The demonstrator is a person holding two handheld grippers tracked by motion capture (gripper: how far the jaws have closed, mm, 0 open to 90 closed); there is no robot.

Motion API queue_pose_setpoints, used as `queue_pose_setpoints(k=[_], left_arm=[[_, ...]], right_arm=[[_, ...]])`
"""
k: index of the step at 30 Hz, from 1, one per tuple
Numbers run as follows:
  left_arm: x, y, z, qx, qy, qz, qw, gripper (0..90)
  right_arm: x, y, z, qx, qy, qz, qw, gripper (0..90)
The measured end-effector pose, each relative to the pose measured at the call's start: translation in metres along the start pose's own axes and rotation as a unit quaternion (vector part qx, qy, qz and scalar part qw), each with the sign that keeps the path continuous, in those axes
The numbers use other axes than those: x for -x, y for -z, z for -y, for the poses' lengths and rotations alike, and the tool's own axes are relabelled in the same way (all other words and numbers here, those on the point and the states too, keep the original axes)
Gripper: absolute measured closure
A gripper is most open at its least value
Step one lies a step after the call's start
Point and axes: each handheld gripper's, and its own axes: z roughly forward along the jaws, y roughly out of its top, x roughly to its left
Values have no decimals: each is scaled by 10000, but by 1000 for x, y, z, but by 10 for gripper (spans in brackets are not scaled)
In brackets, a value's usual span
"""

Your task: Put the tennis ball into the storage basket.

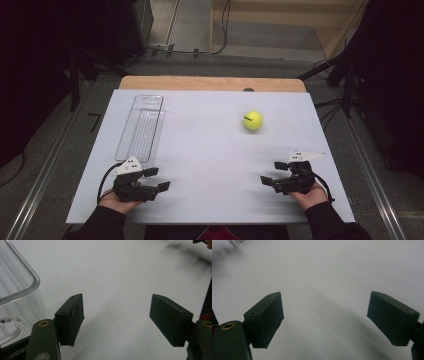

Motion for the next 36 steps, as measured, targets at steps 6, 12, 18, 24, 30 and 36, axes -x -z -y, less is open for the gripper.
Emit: queue_pose_setpoints(k=[6,12,18,24,30,36], left_arm=[[1,0,-1,-106,-15,88,9999,270],[1,2,-2,-69,53,96,9999,251],[-1,4,-2,-74,72,43,9999,252],[-1,5,-2,-52,59,-21,10000,252],[-2,4,-2,-30,88,-16,10000,252],[-2,4,-2,-23,60,-43,10000,252]], right_arm=[[-1,-1,0,-27,-18,-55,10000,118],[0,0,0,54,9,-164,9999,118],[1,0,0,60,-38,-156,9999,118],[-1,0,0,36,57,-145,9999,118],[0,0,1,12,-8,-159,9999,118],[3,1,1,-16,-72,-92,9999,118]])
